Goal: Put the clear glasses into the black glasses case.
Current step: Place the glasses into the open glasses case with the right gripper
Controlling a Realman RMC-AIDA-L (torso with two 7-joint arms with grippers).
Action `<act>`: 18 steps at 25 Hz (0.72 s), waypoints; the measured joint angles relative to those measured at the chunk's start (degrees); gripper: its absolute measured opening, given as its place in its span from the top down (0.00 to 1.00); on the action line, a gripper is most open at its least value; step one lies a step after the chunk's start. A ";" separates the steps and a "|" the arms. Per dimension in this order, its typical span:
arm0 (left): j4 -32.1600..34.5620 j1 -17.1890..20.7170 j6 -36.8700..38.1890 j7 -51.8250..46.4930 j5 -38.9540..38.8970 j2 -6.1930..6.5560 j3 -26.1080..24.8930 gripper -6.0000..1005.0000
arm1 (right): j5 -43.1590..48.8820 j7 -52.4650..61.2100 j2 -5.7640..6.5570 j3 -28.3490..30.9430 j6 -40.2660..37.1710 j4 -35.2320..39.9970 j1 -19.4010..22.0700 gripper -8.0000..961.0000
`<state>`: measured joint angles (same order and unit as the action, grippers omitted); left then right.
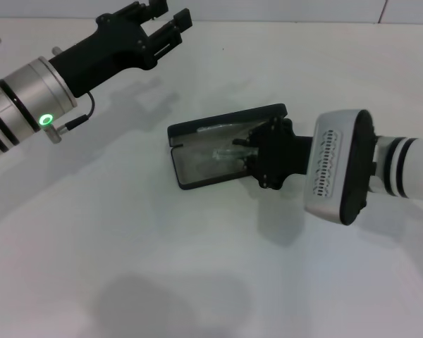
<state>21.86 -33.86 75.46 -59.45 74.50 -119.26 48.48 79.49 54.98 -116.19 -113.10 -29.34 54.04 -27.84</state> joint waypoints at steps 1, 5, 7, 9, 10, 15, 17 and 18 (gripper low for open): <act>0.01 -0.09 -0.08 -0.01 0.04 -0.05 0.06 0.46 | -0.01 0.01 0.01 -0.46 0.65 0.03 -0.03 0.86; -0.03 -0.38 -0.48 -0.02 0.07 -0.14 0.16 0.46 | -0.08 0.04 -0.06 -1.09 1.35 0.05 -0.04 0.85; -0.22 -0.53 -0.63 -0.04 0.15 -0.14 0.19 0.46 | -0.06 0.05 -0.08 -1.28 1.33 0.05 -0.03 0.85; -0.27 -0.57 -0.64 -0.04 0.18 -0.13 0.19 0.46 | -0.02 0.05 -0.09 -1.56 1.44 0.05 0.04 0.84; -0.27 -0.58 -0.65 -0.05 0.19 -0.14 0.19 0.46 | 0.00 0.05 -0.09 -1.69 1.60 0.05 0.12 0.84; -0.39 -0.58 -0.67 -0.05 0.21 -0.22 0.17 0.46 | 0.24 0.02 -0.08 -1.84 1.75 0.25 0.60 0.83; -0.40 -0.47 -0.67 -0.05 0.21 -0.22 0.16 0.46 | 0.19 0.03 0.01 -1.70 1.28 0.73 0.98 0.82; -0.41 -0.36 -0.67 -0.05 0.21 -0.22 0.15 0.46 | 0.10 0.05 0.11 -1.48 0.62 1.24 1.34 0.82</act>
<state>21.45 -34.22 74.79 -59.51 74.71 -119.48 48.63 79.59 55.03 -116.08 -114.57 -28.72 55.29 -26.50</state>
